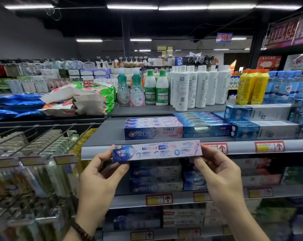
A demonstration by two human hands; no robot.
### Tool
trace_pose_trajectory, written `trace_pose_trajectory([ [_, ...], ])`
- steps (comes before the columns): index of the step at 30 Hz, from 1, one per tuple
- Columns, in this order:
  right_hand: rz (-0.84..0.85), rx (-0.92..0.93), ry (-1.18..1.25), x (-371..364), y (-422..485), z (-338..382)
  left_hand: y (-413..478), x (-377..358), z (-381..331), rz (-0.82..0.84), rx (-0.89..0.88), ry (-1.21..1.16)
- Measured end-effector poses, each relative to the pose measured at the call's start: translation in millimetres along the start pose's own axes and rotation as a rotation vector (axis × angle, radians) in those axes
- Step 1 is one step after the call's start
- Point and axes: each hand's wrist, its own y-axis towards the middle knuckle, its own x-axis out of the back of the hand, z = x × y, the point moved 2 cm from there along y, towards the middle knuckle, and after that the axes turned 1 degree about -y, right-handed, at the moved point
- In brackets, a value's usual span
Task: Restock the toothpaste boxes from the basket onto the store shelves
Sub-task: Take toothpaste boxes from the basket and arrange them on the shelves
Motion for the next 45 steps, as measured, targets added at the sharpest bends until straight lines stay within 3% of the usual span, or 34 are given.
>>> trace_pose_trajectory([
  [9, -0.120, 0.015, -0.035, 0, 4, -2, 5, -5, 1, 0.010, 0.035, -0.095],
  [27, -0.119, 0.011, -0.129, -5, 17, -10, 18, -5, -10, -0.024, 0.013, -0.023],
  [45, -0.016, 0.166, -0.517, -18, 82, -14, 79, -3, -3, -0.049, -0.195, 0.583],
])
